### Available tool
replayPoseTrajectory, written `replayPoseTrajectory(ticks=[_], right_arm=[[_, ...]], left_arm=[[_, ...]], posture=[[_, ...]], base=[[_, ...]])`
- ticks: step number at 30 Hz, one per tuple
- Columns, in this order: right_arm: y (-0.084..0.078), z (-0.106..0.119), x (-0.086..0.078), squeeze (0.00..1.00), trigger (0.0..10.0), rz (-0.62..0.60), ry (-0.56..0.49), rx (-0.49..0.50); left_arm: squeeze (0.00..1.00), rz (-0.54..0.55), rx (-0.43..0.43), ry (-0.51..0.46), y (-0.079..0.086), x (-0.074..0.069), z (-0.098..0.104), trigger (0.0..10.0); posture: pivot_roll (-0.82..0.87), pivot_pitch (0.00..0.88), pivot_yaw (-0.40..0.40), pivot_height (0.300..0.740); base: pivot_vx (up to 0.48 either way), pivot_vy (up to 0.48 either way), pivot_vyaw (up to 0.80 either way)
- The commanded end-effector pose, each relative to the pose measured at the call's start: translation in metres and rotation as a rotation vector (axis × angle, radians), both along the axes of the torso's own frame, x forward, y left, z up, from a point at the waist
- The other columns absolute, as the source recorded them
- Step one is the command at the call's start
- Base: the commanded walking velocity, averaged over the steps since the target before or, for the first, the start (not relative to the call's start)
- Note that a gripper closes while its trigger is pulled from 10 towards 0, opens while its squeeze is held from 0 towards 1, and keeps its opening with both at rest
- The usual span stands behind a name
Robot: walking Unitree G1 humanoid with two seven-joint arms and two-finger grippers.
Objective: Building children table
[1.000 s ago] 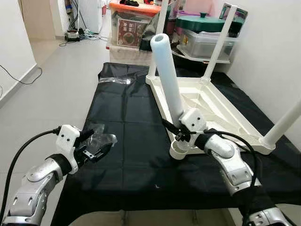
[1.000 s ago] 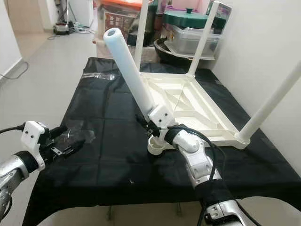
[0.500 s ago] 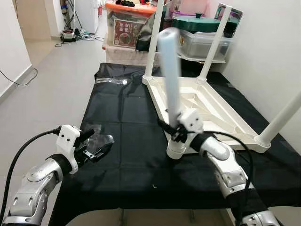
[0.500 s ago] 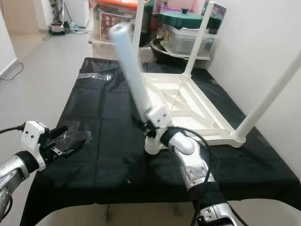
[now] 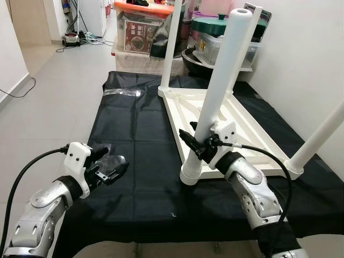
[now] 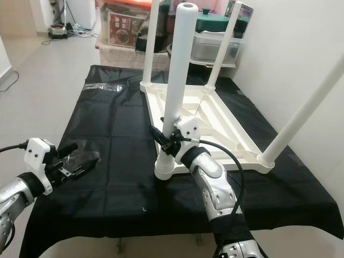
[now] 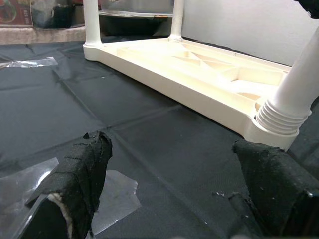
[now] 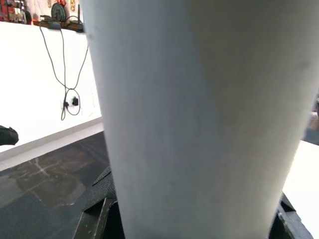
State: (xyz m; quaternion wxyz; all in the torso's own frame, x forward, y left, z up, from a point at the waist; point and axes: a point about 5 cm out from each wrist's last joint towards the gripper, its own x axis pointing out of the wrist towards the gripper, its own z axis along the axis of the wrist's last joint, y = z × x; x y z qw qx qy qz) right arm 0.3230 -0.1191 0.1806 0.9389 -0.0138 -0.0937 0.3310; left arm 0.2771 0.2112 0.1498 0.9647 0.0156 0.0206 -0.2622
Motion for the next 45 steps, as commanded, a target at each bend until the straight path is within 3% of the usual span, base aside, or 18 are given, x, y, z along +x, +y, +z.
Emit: replayPoseTrajectory(ticks=[1,8,19,29,31,32,33,35,36,40,45], right_arm=[[0.013,-0.022,-0.009,0.00,0.0,0.094,0.116,-0.009],[0.010,-0.023,-0.012,0.00,0.0,0.190,0.131,-0.072],[0.012,-0.018,-0.014,0.00,0.0,0.373,0.147,-0.054],[0.016,-0.020,-0.012,0.00,0.0,0.375,0.152,-0.045],[0.003,-0.034,0.012,0.00,0.0,0.004,0.220,-0.101],[-0.014,-0.043,0.025,0.00,0.0,-0.261,0.281,-0.111],[-0.014,-0.043,0.025,0.00,0.0,-0.261,0.281,-0.111],[-0.047,-0.061,0.032,0.00,0.0,-0.646,0.425,-0.056],[-0.055,-0.067,0.031,0.00,0.0,-0.737,0.471,-0.028],[-0.069,-0.078,0.024,0.00,0.0,-0.874,0.532,-0.016],[-0.063,-0.088,0.003,0.00,0.0,-1.010,0.573,0.015]], left_arm=[[0.00,0.000,-0.012,-0.009,-0.001,0.000,0.002,10.0],[0.00,-0.007,-0.013,-0.004,-0.002,0.000,0.001,10.0],[0.00,-0.019,-0.022,0.004,-0.004,-0.001,0.000,10.0],[0.00,-0.024,-0.029,0.006,-0.004,-0.002,0.000,10.0],[0.00,-0.021,-0.030,0.005,-0.003,-0.002,0.000,10.0],[0.00,-0.020,-0.029,0.004,-0.003,-0.003,0.000,10.0],[0.00,-0.020,-0.029,0.004,-0.003,-0.003,0.000,10.0],[0.00,-0.015,-0.029,0.002,-0.003,-0.003,0.000,10.0],[0.00,-0.014,-0.029,0.001,-0.003,-0.003,0.000,10.0],[0.00,-0.012,-0.029,0.000,-0.003,-0.003,0.000,10.0],[0.00,-0.006,-0.024,0.000,-0.002,-0.002,0.000,10.0]], posture=[[0.12,0.000,-0.148,0.740],[0.12,0.000,-0.144,0.740],[0.13,0.000,-0.156,0.740],[0.13,0.000,-0.158,0.740],[0.13,0.000,-0.159,0.740],[0.13,0.000,-0.163,0.740],[0.13,0.000,-0.163,0.740],[0.13,0.000,-0.162,0.740],[0.13,0.000,-0.162,0.740],[0.13,0.000,-0.162,0.740],[0.13,0.000,-0.157,0.740]], base=[[0.000,0.000,0.00],[0.000,0.000,0.00],[0.000,0.000,0.00],[0.000,0.000,0.00],[0.000,0.000,0.00],[0.000,0.000,0.00],[0.000,0.000,0.00],[0.000,0.000,0.00],[0.000,0.000,0.00],[0.000,0.000,0.00],[0.000,0.000,0.00]])
